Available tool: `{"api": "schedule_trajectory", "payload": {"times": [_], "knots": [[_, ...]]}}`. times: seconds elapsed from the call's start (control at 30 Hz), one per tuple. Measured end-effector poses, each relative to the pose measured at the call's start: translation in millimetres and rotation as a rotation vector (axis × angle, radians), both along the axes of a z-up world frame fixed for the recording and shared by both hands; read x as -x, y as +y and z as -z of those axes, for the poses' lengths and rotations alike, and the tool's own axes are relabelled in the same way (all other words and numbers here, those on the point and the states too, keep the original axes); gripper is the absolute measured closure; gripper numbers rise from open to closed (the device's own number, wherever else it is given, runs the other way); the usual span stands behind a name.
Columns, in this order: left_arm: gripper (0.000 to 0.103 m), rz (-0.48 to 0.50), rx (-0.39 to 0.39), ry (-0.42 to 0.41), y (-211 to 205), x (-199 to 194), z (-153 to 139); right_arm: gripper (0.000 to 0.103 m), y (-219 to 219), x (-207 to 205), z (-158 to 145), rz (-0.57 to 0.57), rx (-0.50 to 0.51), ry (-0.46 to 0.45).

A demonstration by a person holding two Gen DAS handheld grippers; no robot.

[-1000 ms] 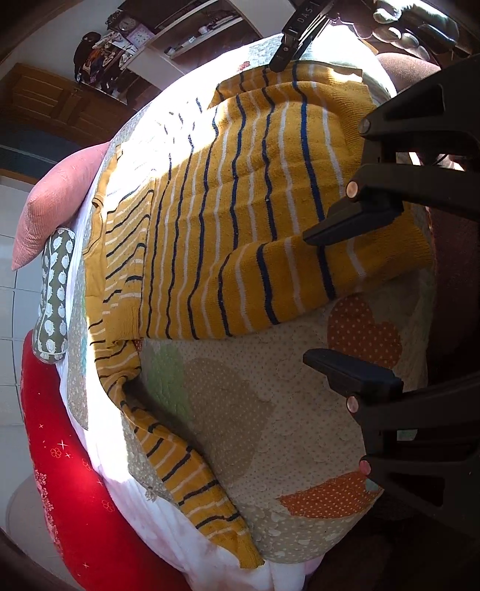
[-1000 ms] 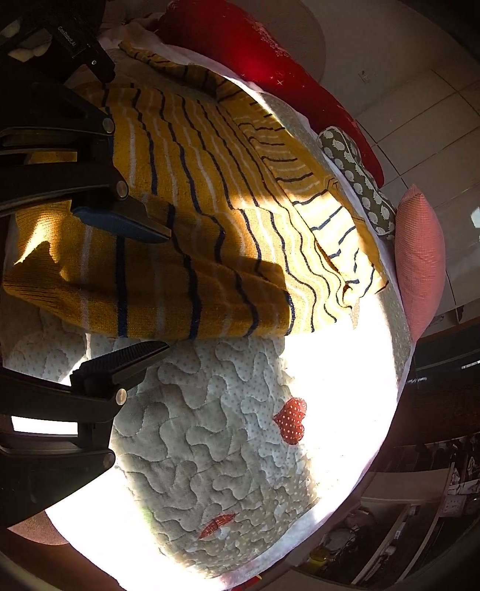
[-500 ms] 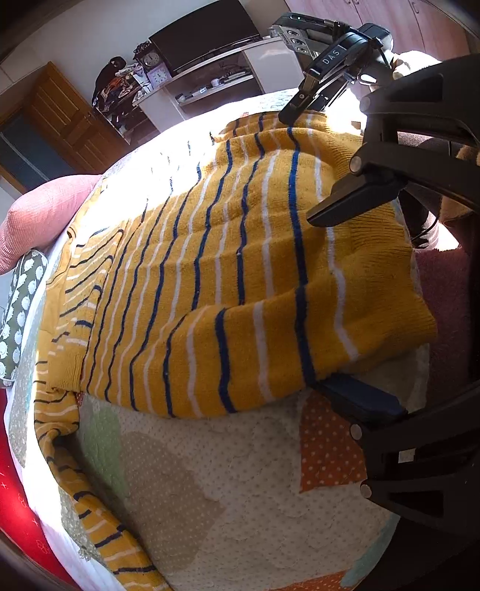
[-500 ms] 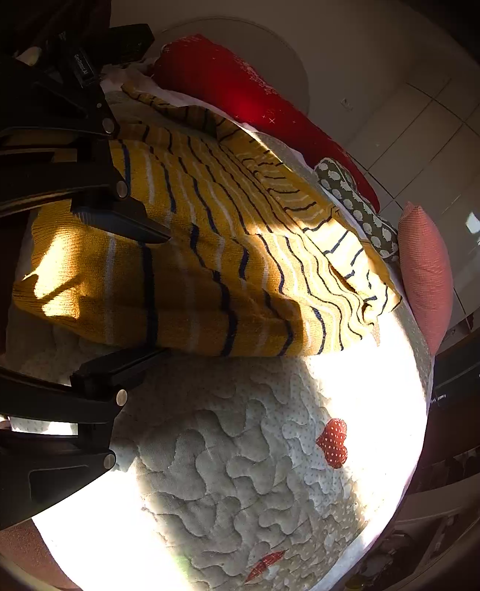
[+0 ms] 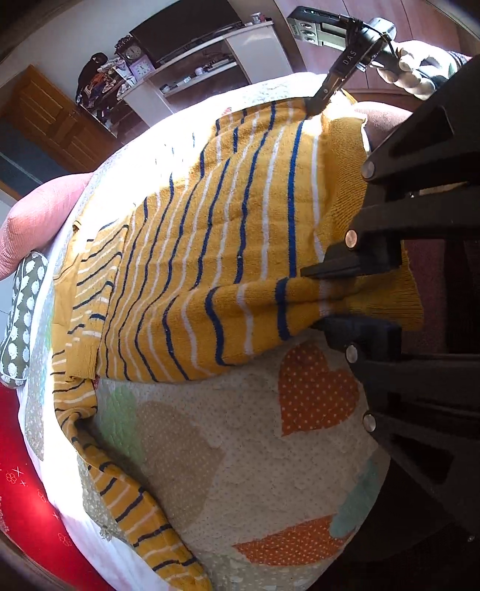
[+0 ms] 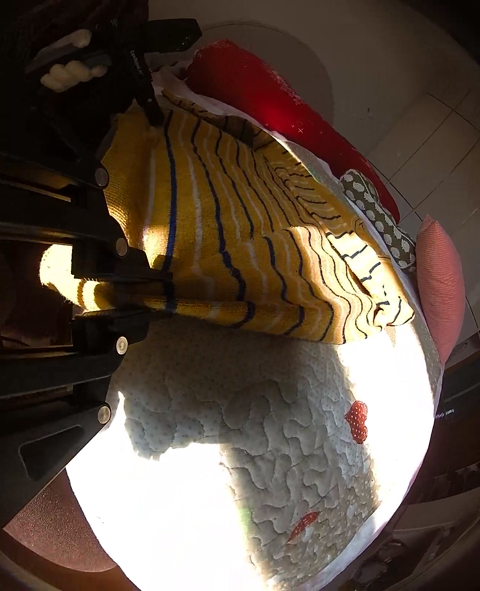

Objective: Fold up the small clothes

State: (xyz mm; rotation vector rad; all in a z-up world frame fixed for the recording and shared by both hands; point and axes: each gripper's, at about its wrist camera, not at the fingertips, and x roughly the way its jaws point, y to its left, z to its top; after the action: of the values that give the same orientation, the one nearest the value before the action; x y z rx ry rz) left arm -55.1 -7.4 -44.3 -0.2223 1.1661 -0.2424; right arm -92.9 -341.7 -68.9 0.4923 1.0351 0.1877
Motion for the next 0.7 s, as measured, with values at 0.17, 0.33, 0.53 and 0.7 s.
{"api": "schedule_trajectory", "payload": {"times": [0.17, 0.33, 0.53, 0.7], "knots": [[0.082, -0.022, 0.015, -0.015, 29.0, 6.7, -1.4, 0.069, -4.9, 2.5, -20.2, 0.012, 0.04, -0.012], [0.044, -0.135, 0.004, -0.124, 81.3, -0.6, -21.1, 0.059, 19.7, -17.0, -63.3, -0.046, 0.166, -0.108], [0.041, -0.422, 0.12, -0.122, 179.9, -27.1, -27.9, 0.058, 112.9, -79.4, -65.2, -0.288, 0.058, -0.11], [0.04, -0.637, 0.124, -0.124, 249.2, -19.8, -20.6, 0.058, 221.6, -114.4, -69.5, -0.531, 0.069, -0.141]]}}
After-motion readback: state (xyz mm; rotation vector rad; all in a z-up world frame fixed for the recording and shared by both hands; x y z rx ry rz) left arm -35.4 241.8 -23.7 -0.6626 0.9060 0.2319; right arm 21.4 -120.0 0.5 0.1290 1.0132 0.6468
